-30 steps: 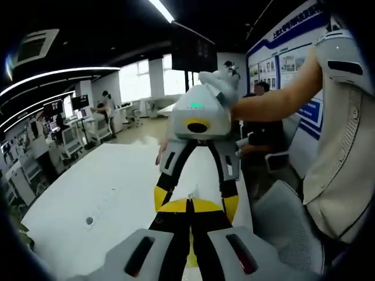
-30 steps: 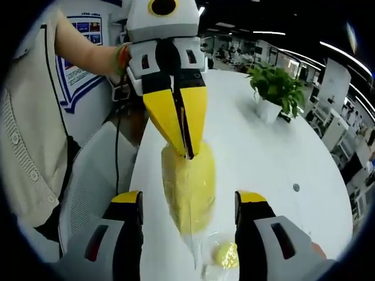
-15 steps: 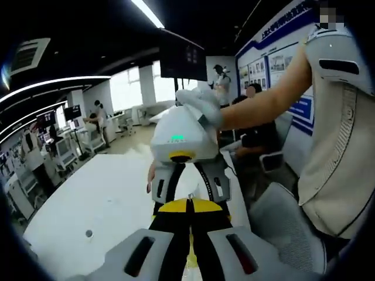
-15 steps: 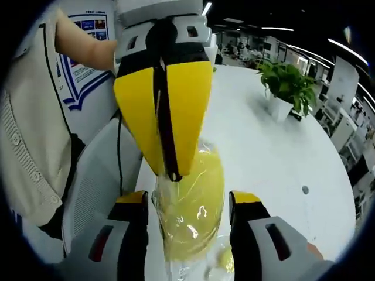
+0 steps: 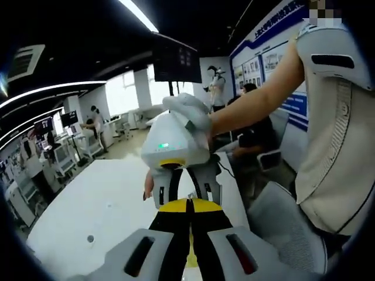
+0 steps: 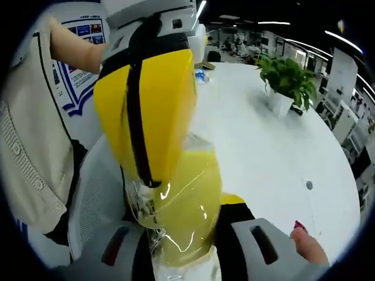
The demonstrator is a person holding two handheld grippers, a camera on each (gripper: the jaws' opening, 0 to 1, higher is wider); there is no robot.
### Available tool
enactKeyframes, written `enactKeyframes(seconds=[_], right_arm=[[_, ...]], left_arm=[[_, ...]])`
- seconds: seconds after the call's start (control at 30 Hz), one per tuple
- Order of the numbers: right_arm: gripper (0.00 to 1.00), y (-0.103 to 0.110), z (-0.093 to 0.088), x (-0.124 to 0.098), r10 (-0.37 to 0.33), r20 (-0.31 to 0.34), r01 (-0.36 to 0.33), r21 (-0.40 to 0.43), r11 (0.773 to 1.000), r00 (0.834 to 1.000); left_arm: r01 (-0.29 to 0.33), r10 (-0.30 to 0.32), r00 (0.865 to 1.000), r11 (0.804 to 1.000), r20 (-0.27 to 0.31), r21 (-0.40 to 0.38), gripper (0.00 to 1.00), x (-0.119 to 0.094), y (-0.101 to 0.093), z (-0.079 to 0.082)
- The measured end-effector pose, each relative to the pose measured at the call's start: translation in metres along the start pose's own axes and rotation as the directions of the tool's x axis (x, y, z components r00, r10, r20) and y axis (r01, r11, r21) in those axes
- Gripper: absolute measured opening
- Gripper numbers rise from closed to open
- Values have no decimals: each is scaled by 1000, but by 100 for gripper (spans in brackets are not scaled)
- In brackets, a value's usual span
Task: Compare the silicone blocks by pressing each to a similar depth, holding the contact briefly, and releasing to observe deformation and rebound differences across the visible hardness samples.
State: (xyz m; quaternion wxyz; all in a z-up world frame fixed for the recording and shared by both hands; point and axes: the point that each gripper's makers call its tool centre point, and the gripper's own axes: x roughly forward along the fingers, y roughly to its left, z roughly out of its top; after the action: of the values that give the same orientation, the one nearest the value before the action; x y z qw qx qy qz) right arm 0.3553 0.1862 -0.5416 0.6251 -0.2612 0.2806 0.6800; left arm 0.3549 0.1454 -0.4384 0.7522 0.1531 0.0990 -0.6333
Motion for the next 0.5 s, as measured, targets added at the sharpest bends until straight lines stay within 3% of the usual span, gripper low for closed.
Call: enactKeyframes(seconds=[0.5], right_arm=[[16,5,0,6,-33,-29,33,1,999,999]], left_arm=[[-7,7,1000,1000,4,6,0,-4,-2,-6]])
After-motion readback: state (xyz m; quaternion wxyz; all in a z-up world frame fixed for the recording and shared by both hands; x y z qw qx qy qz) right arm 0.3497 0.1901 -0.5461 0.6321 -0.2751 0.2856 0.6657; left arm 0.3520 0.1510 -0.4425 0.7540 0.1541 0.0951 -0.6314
